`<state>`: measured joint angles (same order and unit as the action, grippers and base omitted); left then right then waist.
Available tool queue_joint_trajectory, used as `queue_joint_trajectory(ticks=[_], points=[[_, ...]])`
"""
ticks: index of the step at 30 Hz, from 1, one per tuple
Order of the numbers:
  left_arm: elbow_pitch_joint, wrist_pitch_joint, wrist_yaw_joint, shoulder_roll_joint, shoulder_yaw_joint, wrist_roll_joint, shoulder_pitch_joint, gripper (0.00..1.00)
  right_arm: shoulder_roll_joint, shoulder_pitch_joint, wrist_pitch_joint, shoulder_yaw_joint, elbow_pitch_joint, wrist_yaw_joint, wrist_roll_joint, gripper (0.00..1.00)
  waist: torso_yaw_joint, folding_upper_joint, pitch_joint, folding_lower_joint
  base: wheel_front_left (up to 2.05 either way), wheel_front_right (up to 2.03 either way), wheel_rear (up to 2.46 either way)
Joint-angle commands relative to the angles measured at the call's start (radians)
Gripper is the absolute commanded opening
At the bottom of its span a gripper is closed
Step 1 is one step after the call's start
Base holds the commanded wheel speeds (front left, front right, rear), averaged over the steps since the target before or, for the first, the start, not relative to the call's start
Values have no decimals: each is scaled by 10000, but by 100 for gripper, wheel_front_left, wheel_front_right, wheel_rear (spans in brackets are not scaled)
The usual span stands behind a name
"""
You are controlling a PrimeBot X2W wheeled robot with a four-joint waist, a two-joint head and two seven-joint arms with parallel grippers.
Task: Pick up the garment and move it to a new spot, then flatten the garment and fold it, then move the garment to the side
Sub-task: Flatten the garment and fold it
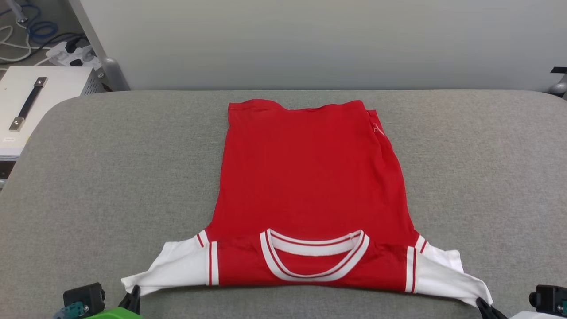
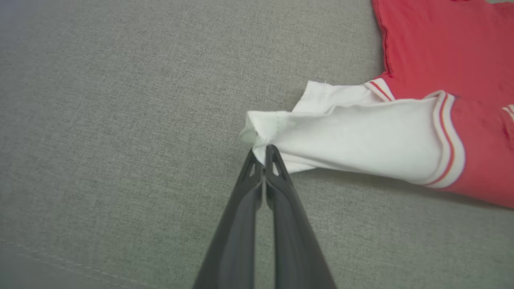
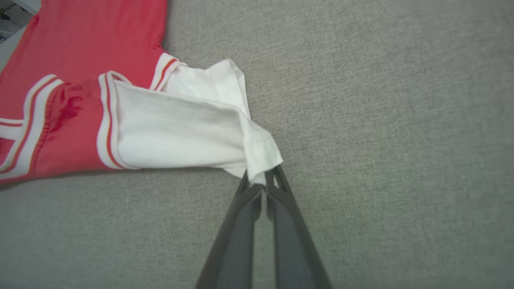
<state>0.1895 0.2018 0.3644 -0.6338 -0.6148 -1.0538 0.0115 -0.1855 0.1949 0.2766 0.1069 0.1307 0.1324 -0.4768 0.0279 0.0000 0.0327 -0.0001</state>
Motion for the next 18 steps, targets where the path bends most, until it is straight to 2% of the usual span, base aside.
queue_joint_trajectory(ticks=[1,8,9,10,11,12,18], points=[[-12,53,142,-145,30,-97,273,0,92,233,45,173,-25,-17,95,0,19,0,-67,1,0,0,0],[110,187,179,-118,-162,113,595,0,467,704,324,337,175,-17,162,0,64,0,-40,1,0,0,0],[79,237,178,-82,-153,182,544,0,452,653,251,323,152,-17,148,16,90,0,-4,1,0,0,0],[43,274,178,-51,-142,245,489,0,433,592,209,288,119,-17,109,39,115,0,43,1,0,0,0],[2,316,187,-20,-140,341,415,0,357,474,62,254,35,-17,126,88,144,0,84,1,0,0,0],[-44,345,189,3,-146,430,350,0,305,360,-81,235,-41,-17,117,100,173,0,126,1,0,0,0],[-515,467,303,140,-211,1092,-208,0,-42,-943,-981,480,-373,-17,238,100,482,0,531,1,0,0,0]])
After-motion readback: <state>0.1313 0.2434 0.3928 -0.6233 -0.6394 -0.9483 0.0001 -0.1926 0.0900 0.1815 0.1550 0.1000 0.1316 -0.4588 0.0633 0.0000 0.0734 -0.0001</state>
